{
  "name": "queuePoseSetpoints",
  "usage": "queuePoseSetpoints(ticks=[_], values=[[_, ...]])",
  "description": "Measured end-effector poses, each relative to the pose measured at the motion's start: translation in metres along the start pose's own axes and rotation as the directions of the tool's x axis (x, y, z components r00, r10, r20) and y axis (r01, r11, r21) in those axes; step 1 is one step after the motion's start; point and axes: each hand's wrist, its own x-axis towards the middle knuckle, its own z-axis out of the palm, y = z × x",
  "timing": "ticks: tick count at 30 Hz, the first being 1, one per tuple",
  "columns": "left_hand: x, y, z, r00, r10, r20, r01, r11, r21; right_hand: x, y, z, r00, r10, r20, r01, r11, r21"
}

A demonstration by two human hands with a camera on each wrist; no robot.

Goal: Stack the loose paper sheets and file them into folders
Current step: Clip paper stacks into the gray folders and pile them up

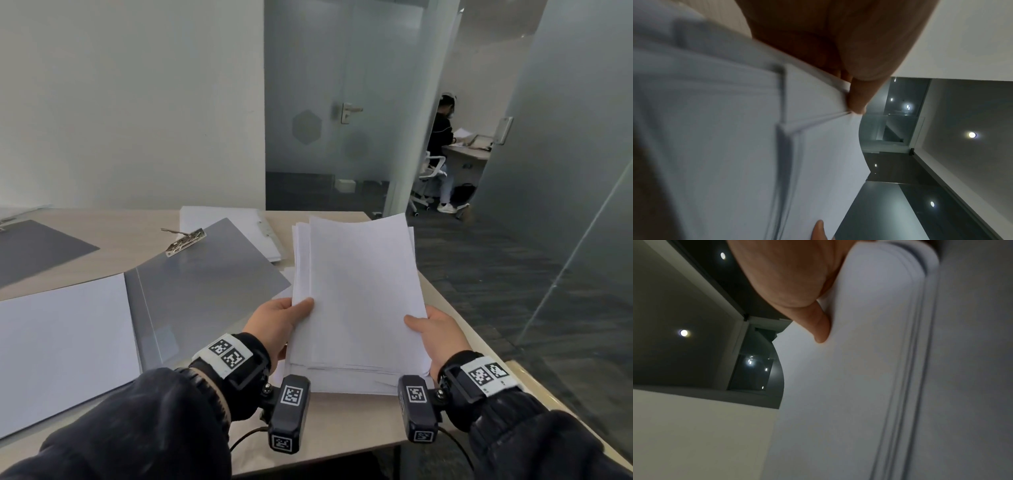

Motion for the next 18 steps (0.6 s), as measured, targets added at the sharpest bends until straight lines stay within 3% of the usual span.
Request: queuePoseSetpoints(ticks=[3,10,18], values=[[0.002,0.0,0.004,0.999,-0.032,-0.029,0.031,0.999,-0.027,0.002,0.001,-0.006,1.0,0.02,-0.011,-0.02,0.999,0.042],[0.012,0.0,0.006,0.998,-0.044,0.043,0.046,0.998,-0.04,0.0,0.006,-0.012,0.998,0.06,-0.009,-0.059,0.994,0.087],[0.006,0.002,0.014,0.996,-0.065,0.066,0.075,0.981,-0.177,0.007,0.011,-0.012,0.999,0.035,-0.037,-0.035,0.999,0.002]])
